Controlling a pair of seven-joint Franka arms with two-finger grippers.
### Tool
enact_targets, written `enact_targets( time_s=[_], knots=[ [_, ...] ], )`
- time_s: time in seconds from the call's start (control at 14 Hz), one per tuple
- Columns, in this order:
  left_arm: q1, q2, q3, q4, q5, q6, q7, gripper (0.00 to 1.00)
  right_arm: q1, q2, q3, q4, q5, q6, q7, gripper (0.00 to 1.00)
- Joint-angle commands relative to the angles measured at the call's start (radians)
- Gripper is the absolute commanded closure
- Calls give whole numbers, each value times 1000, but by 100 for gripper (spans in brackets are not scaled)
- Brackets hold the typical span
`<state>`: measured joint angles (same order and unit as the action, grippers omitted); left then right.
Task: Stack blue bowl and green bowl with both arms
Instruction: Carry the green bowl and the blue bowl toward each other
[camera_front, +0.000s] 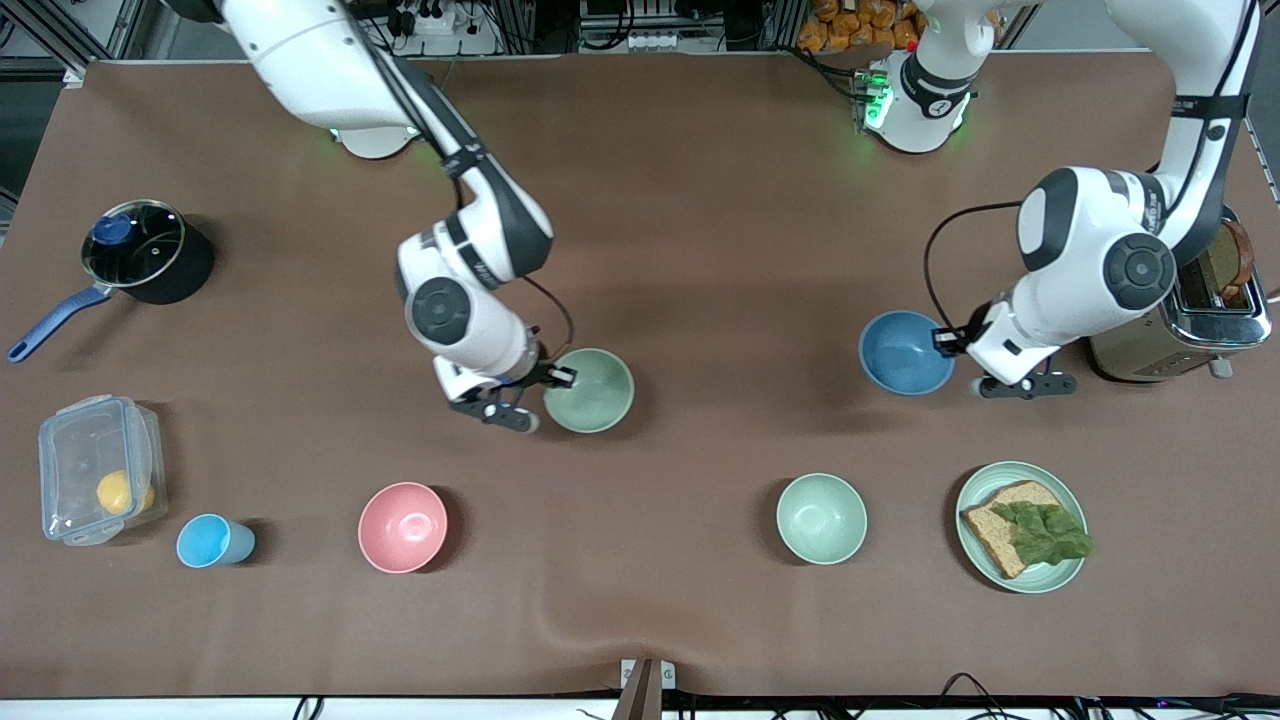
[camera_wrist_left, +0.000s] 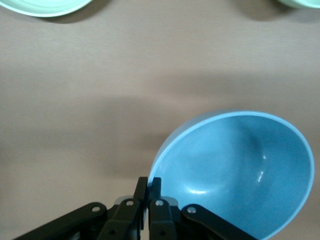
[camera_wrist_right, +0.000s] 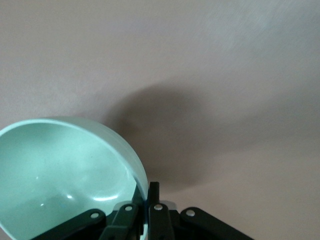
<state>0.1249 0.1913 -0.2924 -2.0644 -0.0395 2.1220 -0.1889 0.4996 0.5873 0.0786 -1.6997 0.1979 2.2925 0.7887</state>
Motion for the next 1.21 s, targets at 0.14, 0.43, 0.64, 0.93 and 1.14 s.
enact_targets(
  time_s=[0.14, 0.43, 0.64, 0.93, 1.14],
  knots=[
    [-7, 22, -77, 121, -25, -100, -115, 100, 51, 23, -10, 3, 20, 39, 106, 100],
    [-63, 71, -142, 176, -23, -100, -320, 100, 77, 54, -10, 2, 20, 80, 129, 100],
    [-148, 103, -142, 197, -23, -100, -449, 100, 86, 88, -11, 8, 11, 87, 124, 40],
    [-232, 155, -142, 265, -23, -99, -569, 100, 70, -1, -17, 8, 8, 14, 124, 0],
    [-274, 194, -142, 319, -22, -99, -636, 100, 10, -44, -17, 18, 20, -48, 165, 0]
  ],
)
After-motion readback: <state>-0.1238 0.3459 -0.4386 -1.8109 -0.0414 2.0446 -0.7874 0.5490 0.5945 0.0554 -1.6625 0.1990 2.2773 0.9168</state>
